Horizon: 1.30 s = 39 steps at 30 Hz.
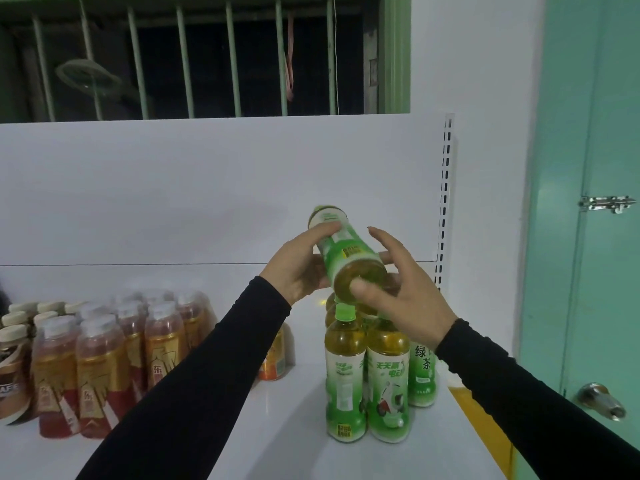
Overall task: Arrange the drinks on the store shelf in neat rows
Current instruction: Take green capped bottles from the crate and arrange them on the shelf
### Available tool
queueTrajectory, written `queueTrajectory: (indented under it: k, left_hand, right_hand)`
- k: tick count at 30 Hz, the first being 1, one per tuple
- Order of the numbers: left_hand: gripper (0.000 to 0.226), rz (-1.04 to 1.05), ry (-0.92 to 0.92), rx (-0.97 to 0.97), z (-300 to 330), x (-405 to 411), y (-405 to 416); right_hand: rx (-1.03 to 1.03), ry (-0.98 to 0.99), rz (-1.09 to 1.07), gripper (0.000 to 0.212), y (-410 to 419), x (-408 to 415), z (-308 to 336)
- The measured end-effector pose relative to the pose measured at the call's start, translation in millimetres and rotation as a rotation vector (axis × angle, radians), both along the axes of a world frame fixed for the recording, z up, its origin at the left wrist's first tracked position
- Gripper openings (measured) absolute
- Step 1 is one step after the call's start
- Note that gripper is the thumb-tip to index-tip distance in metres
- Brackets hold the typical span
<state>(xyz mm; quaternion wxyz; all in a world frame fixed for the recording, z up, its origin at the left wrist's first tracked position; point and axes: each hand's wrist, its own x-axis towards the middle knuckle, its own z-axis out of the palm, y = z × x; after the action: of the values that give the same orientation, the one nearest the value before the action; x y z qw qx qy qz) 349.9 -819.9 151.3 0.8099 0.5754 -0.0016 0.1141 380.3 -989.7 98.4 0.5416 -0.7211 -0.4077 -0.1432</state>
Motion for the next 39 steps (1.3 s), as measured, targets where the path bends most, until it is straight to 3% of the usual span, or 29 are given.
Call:
queueTrajectory:
  k: [2, 6, 10, 17, 23, 30, 39]
  left_hand:
    - [0.035, -0.006, -0.054, 0.084, -2.9, 1.4, -5.2]
    - [0.065, -0.040, -0.162, 0.180, -8.5, 7.0, -23.0]
    - [0.075, -0.131, -0.248, 0.282, -14.6, 12.8, -44.8]
    - [0.050, -0.110, -0.400, 0.442, -9.0, 20.5, -70.3]
    - [0.031, -0.149, -0.562, 0.532, -16.6, 22.3, -92.3]
    - [0.035, -0.255, -0.569, 0.701, -40.7, 18.8, -107.9]
    - [0.032, -0.227, -0.599, 0.751, -38.8, 21.5, -108.9]
  right_hand:
    - [0.034, 0.118, 0.003, 0.092, -7.0, 2.6, 2.9]
    - [-0.022, 0.170, -0.059, 0.099, -23.6, 16.4, 7.9]
    - [-0.001, 0.183, -0.009, 0.057, -45.7, 15.1, 11.2]
    - [0.070, 0.174, -0.127, 0.053, -80.2, 19.2, -19.9]
    - [-0.005, 0.048, -0.370, 0.060, -109.9, 34.9, -57.5]
    - [-0.044, -0.052, -0.538, 0.057, -124.9, 39.1, -78.7]
    - [-0.044, -0.060, -0.549, 0.054, -128.6, 40.2, -80.4]
